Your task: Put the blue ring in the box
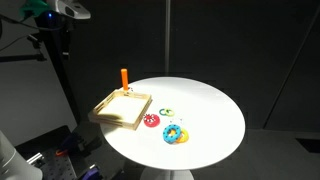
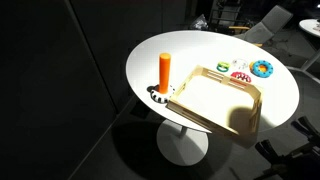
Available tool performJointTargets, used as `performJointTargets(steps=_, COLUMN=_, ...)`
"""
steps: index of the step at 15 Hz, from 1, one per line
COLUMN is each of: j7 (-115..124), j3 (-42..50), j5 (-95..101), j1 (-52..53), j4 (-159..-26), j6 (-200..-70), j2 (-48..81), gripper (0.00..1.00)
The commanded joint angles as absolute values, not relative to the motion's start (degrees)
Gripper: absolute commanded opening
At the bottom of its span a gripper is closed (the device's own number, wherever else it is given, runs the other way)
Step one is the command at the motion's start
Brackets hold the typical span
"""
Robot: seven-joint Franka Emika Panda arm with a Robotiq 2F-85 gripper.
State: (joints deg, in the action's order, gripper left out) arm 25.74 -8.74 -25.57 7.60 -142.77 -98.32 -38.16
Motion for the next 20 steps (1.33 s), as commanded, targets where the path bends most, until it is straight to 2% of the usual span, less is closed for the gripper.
performJointTargets(steps=1, j7=25.1, j3=-9.8, j5=-26.1, j1=6.2, j4=-142.6, j6=-97.9, j2=-38.3, gripper=1.0)
performJointTargets(steps=5, j7=25.2, j3=-9.9, j5=-25.2, j1=5.7, j4=-142.6, j6=-98.5, j2=-38.2, gripper=1.0)
performJointTargets(steps=12, j7=26.4, j3=-10.2, j5=-13.8, j1=-1.0, j4=-142.8, j6=-103.7, j2=-35.7, gripper=1.0)
performJointTargets(steps=20, j7=29.6, j3=-8.7, j5=-0.2, j1=-8.8, j4=-144.9, j6=-120.5, j2=-28.3, gripper=1.0)
